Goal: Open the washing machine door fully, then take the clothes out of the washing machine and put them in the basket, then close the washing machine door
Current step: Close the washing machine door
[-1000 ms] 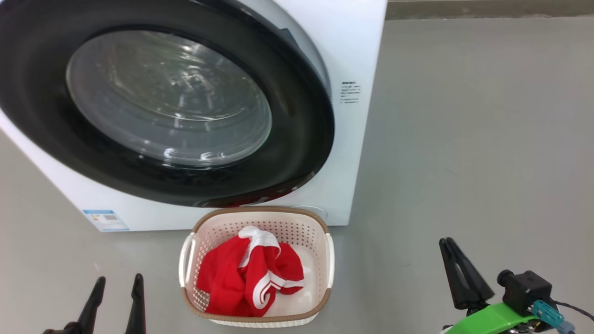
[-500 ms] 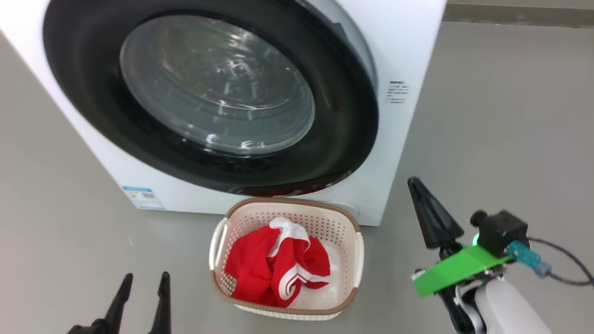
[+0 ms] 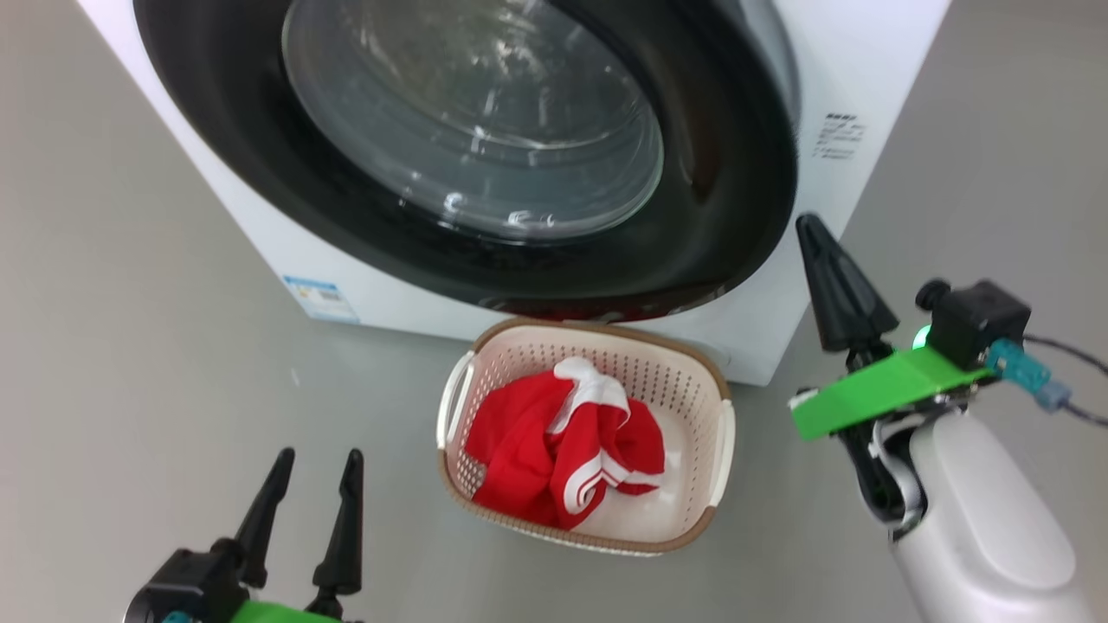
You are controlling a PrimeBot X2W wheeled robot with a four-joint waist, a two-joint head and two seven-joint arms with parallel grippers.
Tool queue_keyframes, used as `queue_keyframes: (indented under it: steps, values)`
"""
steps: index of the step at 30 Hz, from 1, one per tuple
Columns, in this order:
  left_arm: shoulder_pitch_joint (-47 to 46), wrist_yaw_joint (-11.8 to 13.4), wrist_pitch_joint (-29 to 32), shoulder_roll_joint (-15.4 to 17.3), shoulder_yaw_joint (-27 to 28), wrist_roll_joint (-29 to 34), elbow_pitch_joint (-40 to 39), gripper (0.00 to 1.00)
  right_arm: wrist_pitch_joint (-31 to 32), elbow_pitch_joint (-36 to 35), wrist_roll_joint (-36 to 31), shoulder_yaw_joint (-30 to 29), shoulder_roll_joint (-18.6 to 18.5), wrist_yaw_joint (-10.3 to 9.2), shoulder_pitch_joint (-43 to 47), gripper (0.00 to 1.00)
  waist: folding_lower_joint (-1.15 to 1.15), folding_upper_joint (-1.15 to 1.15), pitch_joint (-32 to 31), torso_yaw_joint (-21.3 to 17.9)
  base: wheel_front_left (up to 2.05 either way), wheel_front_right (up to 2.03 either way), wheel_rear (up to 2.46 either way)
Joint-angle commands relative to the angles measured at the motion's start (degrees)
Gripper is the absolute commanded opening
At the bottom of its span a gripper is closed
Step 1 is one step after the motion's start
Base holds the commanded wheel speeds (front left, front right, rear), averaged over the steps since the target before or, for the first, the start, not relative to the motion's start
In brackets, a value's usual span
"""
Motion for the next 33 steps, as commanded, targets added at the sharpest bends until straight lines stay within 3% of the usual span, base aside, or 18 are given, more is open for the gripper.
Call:
queue_keyframes:
  steps: [1,16,22,33]
  values:
    - [-2.13,-0.32,-0.52,0.32,1.50,-0.43,-1.56,1.00,-0.37,-0.84,0.55,0.83,0.18,0.35,-2.58,0.00,0.00,0.00,2.78,1.91,0.00,0.00,0.00]
    - [-7.76,-0.32,-0.52,0.15,-1.85,-2.99,-1.67,1.00,-0.37,3.75,-0.28,-1.58,-1.55,0.35,-12.81,0.00,0.00,0.00,9.59,5.02,0.00,0.00,0.00]
    - [-9.15,-0.32,-0.52,0.14,-2.43,-3.74,-2.25,1.00,-0.37,3.89,-0.78,-5.05,-1.53,0.35,-16.39,0.00,0.00,0.00,11.54,5.90,0.00,0.00,0.00]
    - [-9.45,-0.32,-0.52,0.14,-2.37,-3.65,-1.79,1.00,-0.37,3.35,-1.23,-4.63,-0.75,0.35,-16.96,0.00,0.00,0.00,11.15,5.45,0.00,0.00,0.00]
